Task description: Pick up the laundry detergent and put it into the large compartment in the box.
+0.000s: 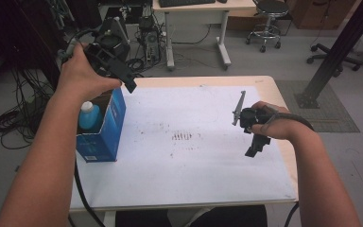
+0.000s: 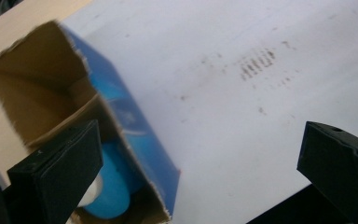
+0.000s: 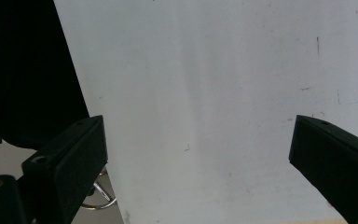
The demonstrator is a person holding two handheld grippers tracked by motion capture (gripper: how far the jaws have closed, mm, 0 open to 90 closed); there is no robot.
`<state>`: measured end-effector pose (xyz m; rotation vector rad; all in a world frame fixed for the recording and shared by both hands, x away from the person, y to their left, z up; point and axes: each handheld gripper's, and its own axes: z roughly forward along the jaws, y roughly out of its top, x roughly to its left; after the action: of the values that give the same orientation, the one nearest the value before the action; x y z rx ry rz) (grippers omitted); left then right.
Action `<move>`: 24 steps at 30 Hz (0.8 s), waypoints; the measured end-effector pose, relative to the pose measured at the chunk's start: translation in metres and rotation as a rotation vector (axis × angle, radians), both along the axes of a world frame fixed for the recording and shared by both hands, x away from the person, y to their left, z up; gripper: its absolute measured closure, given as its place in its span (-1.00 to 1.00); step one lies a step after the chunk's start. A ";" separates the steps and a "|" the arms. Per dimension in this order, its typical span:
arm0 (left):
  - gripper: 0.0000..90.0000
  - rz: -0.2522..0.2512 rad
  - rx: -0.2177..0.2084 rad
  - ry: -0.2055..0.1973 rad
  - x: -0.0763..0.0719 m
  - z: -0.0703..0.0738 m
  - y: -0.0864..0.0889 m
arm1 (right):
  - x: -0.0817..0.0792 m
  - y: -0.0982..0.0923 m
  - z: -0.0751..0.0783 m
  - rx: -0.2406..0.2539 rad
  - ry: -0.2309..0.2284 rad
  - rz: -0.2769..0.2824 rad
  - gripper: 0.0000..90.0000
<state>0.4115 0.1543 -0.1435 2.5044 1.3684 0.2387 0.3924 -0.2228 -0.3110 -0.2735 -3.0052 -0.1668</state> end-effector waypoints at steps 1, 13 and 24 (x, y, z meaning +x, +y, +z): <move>-0.99 -0.030 0.003 -0.007 -0.001 0.001 -0.003 | 0.000 0.000 0.000 -0.012 0.007 -0.008 -0.91; -1.00 -0.303 0.029 0.049 -0.002 0.000 -0.036 | 0.002 0.002 0.000 -0.014 0.008 -0.004 -0.91; -1.00 -0.452 0.108 0.051 0.002 -0.018 -0.056 | 0.001 -0.001 0.000 -0.010 0.006 0.004 -0.91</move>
<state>0.4138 0.0984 -0.1618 2.8409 0.7868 0.1563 0.3938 -0.2235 -0.3107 -0.2686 -3.0017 -0.1500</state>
